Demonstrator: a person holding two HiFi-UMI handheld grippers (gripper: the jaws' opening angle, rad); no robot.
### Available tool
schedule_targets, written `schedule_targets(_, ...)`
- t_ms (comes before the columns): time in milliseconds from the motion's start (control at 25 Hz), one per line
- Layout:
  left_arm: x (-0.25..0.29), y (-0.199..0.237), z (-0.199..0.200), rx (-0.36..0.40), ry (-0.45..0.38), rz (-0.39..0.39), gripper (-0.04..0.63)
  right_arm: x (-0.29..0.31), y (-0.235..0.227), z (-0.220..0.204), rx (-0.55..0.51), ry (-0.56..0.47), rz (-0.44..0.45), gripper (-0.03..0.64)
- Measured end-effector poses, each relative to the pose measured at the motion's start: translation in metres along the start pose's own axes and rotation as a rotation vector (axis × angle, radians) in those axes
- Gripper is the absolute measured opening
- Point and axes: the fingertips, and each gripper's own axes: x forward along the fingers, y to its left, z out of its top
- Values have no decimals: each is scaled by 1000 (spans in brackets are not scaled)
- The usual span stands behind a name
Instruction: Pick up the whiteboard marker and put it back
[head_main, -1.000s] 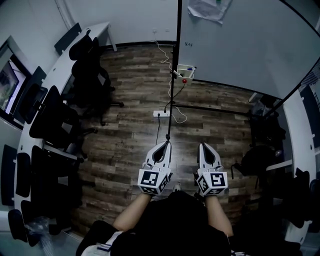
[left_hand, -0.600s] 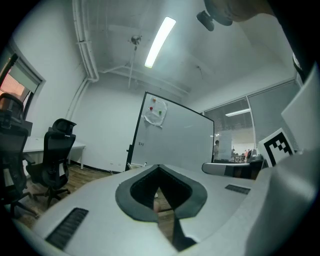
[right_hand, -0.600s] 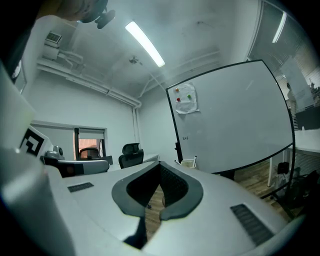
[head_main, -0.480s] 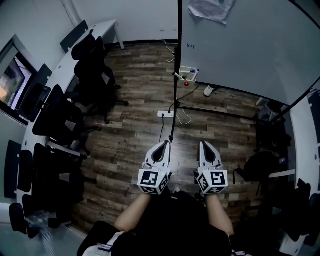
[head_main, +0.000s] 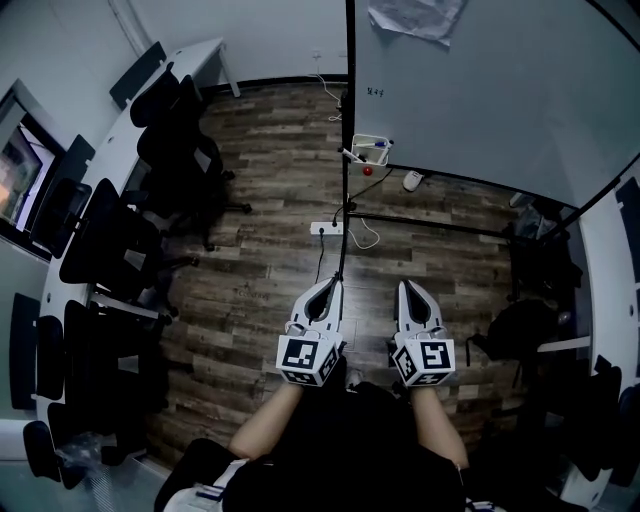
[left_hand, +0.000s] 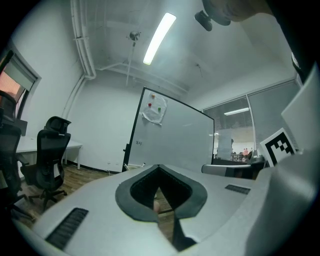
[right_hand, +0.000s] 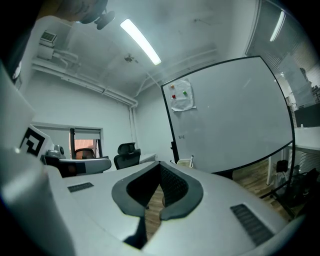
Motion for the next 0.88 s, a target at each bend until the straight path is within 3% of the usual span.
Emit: schedule_targets(880, 103, 75, 13, -16, 5, -81, 8, 118, -20, 6, -20, 10, -75, 8)
